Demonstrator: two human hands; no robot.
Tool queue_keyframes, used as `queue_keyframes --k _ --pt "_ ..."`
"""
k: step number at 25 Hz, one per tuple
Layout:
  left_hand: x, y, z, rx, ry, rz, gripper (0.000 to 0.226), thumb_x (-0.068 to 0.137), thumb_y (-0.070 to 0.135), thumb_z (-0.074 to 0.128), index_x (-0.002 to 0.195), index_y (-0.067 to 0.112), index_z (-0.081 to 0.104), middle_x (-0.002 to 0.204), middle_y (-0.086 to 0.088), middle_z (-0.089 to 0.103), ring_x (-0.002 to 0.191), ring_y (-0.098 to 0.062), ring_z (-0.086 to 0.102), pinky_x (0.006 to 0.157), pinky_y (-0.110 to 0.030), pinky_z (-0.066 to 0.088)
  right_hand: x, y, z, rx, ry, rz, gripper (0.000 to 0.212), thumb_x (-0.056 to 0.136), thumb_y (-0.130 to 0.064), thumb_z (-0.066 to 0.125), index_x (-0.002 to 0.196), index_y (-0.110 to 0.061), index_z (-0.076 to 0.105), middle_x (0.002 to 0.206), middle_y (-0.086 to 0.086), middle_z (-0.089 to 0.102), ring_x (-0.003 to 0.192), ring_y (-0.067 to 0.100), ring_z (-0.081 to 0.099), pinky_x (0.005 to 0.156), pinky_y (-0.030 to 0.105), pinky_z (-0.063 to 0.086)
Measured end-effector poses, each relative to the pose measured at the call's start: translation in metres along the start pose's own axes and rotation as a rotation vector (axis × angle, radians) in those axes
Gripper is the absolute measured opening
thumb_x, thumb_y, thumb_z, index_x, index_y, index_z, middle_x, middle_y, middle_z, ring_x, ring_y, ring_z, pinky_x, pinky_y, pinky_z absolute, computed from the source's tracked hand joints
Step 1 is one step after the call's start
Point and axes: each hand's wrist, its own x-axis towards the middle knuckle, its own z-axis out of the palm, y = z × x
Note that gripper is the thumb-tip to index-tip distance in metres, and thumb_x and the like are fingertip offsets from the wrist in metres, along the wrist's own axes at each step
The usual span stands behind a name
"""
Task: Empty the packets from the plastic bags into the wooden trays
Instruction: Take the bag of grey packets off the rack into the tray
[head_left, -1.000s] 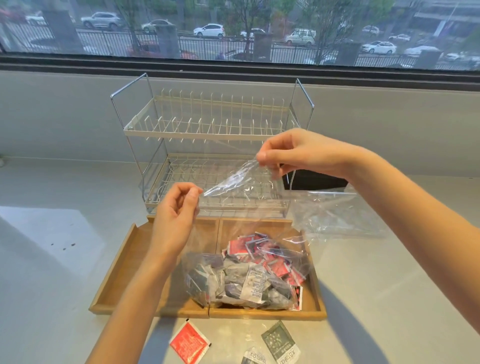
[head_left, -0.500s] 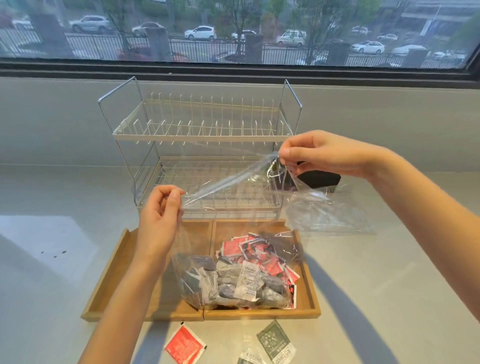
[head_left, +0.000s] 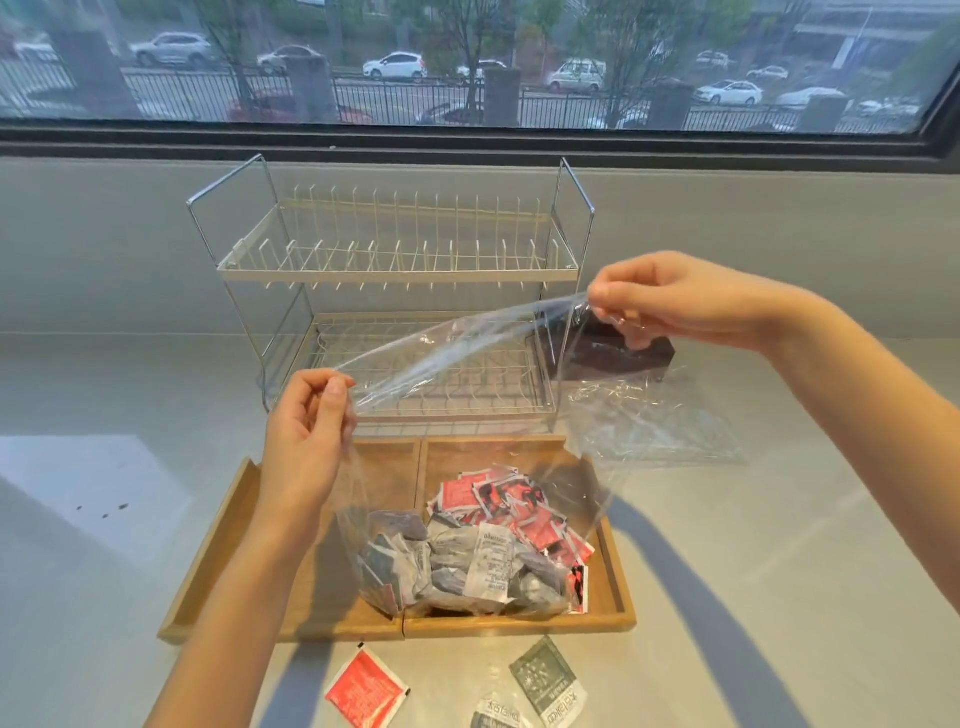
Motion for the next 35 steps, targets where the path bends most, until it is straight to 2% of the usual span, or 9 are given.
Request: queue_keyframes --k 3,6,9,13,17,21,24,29,35 --pt "0.002 -0.002 0.0 -0.022 0.017 -0.002 0.025 0.093 0.023 0.042 0.076 0.036 0.055 0.055 0.015 0.049 0.048 0.002 0.042 0.046 -0.007 0.037 -0.002 -0.003 -0.005 -0.077 0.179 -0.063 0.031 0.076 -0.055 0.053 0.077 -0.027 0.067 0.057 -0.013 0.05 0.053 0.007 0.044 0.057 0.016 0.044" --pt "0.005 -0.007 -0.004 -0.057 0.074 -0.021 0.023 0.092 0.024 0.043 0.077 0.036 0.056 0.056 0.015 0.051 0.05 0.004 0.045 0.048 -0.008 0.039 -0.007 0.018 0.005 0.308 0.426 -0.044 0.042 0.091 -0.05 0.033 0.089 -0.025 0.066 0.064 -0.012 0.065 0.057 0.003 0.058 0.056 0.016 0.048" --pt "0.007 -0.011 -0.006 -0.075 0.092 -0.032 0.02 0.092 0.027 0.043 0.081 0.036 0.058 0.061 0.017 0.06 0.057 0.005 0.052 0.053 -0.007 0.043 -0.024 0.07 0.043 0.595 0.536 -0.028 0.055 0.09 -0.058 0.017 0.108 -0.025 0.057 0.091 -0.01 0.072 0.084 0.003 0.066 0.073 0.021 0.048" --pt "0.007 -0.021 -0.006 -0.011 0.017 -0.028 0.019 0.091 0.036 0.041 0.09 0.039 0.059 0.074 0.02 0.067 0.07 0.006 0.06 0.062 -0.008 0.047 -0.042 0.132 0.123 0.486 0.411 0.184 0.088 0.061 -0.073 0.054 0.133 -0.027 0.034 0.127 -0.007 0.055 0.113 0.004 0.055 0.097 0.027 0.042" --pt "-0.007 -0.053 -0.005 0.252 -0.22 -0.159 0.024 0.087 0.044 0.036 0.101 0.036 0.055 0.099 0.014 0.061 0.1 -0.008 0.057 0.088 -0.025 0.042 -0.036 0.156 0.168 0.315 0.228 0.34 0.067 0.067 -0.063 0.056 0.126 -0.036 0.038 0.127 -0.014 0.052 0.103 -0.011 0.055 0.085 0.011 0.046" --pt "-0.037 -0.097 -0.011 0.382 -0.354 -0.35 0.053 0.084 0.043 0.043 0.132 0.019 0.039 0.133 -0.002 0.049 0.113 -0.014 0.049 0.09 -0.024 0.041 -0.034 0.16 0.186 0.339 0.217 0.37 0.069 0.071 -0.074 0.034 0.13 -0.039 0.038 0.134 -0.021 0.038 0.123 0.002 0.038 0.099 0.019 0.032" --pt "-0.054 -0.114 -0.02 0.377 -0.388 -0.426 0.057 0.08 0.036 0.055 0.131 0.017 0.038 0.133 -0.004 0.049 0.109 -0.01 0.048 0.082 -0.016 0.04 -0.041 0.164 0.19 0.318 0.169 0.345 0.078 0.071 -0.072 0.037 0.137 -0.031 0.033 0.12 -0.025 0.044 0.116 0.001 0.04 0.098 0.012 0.034" --pt "-0.066 -0.128 -0.019 0.465 -0.471 -0.427 0.062 0.079 0.031 0.063 0.132 0.016 0.036 0.135 -0.005 0.044 0.115 -0.011 0.042 0.096 -0.026 0.033 -0.044 0.166 0.199 0.048 0.177 0.311 0.036 0.083 -0.014 0.064 0.116 -0.02 0.051 0.108 -0.014 0.057 0.098 0.0 0.055 0.074 -0.002 0.037" --pt "-0.069 -0.126 -0.02 0.521 -0.286 -0.305 0.045 0.082 0.036 0.058 0.121 0.018 0.049 0.109 0.007 0.059 0.091 -0.005 0.056 0.07 -0.017 0.042 -0.027 0.155 0.204 -0.176 0.435 0.292 0.032 0.084 -0.018 0.061 0.116 -0.013 0.059 0.105 -0.005 0.063 0.087 0.002 0.055 0.069 -0.004 0.033"
